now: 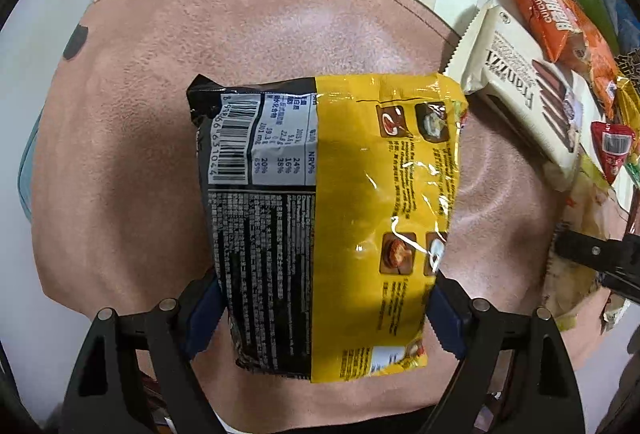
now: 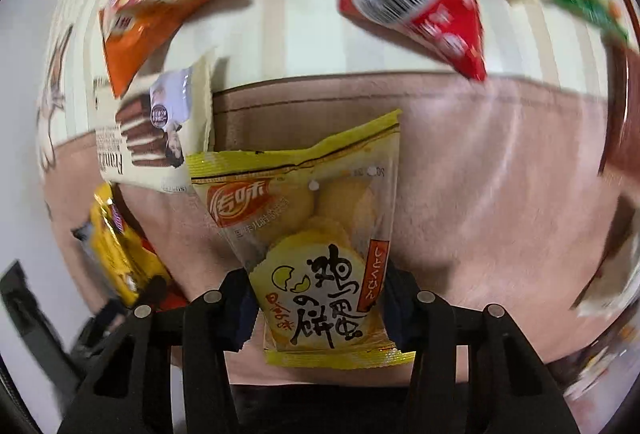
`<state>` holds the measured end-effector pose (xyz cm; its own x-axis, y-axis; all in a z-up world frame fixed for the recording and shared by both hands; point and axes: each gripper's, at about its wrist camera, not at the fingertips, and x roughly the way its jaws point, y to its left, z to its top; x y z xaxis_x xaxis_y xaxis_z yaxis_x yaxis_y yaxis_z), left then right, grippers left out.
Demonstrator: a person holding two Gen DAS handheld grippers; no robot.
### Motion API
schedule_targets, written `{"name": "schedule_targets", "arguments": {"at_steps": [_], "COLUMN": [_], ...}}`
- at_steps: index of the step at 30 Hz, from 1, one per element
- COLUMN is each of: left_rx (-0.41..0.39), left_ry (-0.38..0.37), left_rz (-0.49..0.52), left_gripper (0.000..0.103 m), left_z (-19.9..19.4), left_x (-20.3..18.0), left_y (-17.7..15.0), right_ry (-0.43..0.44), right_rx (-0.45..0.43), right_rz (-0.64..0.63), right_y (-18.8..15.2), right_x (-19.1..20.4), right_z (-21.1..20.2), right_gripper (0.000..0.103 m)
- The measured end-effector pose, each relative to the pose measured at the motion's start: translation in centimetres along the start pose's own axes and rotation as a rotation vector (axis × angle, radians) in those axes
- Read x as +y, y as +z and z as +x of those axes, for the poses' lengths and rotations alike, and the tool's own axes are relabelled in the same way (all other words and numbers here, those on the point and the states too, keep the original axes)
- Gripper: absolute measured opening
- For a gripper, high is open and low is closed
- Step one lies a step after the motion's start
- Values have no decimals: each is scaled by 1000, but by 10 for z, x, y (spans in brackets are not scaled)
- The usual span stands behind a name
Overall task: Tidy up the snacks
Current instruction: 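Carry both bags into the cardboard box and open both tools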
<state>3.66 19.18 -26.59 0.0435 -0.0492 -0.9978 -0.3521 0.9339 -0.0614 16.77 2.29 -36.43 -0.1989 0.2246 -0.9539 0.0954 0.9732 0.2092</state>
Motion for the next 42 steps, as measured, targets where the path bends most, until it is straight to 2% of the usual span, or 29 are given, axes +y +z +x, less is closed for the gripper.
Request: {"name": "schedule_targets", "arguments": {"at_steps": [4, 9, 11, 13, 16, 21, 26, 30, 34, 35, 37, 40, 42], "left_rx": [15, 3, -6, -12, -22, -46, -83, -112, -167, -182, -220, -271, -289], "left_ry": [2, 11, 22, 35, 52, 33, -27, -106, -197, -211, -239, -272, -263], "left_rz": [-1, -4, -2, 6, 17, 23, 66, 114, 183, 201, 236, 290, 318], "left_gripper": [88, 85, 85, 84, 84, 84, 84, 84, 84, 84, 84, 84, 84], "left_z": [20, 17, 9, 4, -15, -46, -97, -133, -190, -191, -218, -250, -257], "left_x": [-1, 0, 0, -7, -23, -32, -55, -84, -120, -133, -152, -190, -211], "left_y": [-3, -10, -13, -17, -17, -25, -33, -22, 3, 18, 31, 65, 88], "right_ry": [7, -46, -89, -138, -115, -62, 26, 109, 182, 197, 222, 219, 199], "right_rx": [4, 1, -15, -42, -75, -116, -159, -200, -297, -321, -374, -437, -466], "right_rz": [-37, -71, -92, -101, -110, -126, -114, -97, -92, -91, -87, -87, -81], "right_y": [-17, -39, -47, -55, -73, -104, -126, -142, -132, -131, -129, -103, -88], "right_x": [6, 34, 44, 58, 59, 50, 32, 19, -9, -21, -31, -37, -40], "right_z": [-3, 12, 17, 29, 25, 0, -49, -97, -179, -201, -239, -286, -302], "right_gripper": [72, 72, 69, 54, 46, 44, 44, 44, 44, 44, 44, 44, 44]}}
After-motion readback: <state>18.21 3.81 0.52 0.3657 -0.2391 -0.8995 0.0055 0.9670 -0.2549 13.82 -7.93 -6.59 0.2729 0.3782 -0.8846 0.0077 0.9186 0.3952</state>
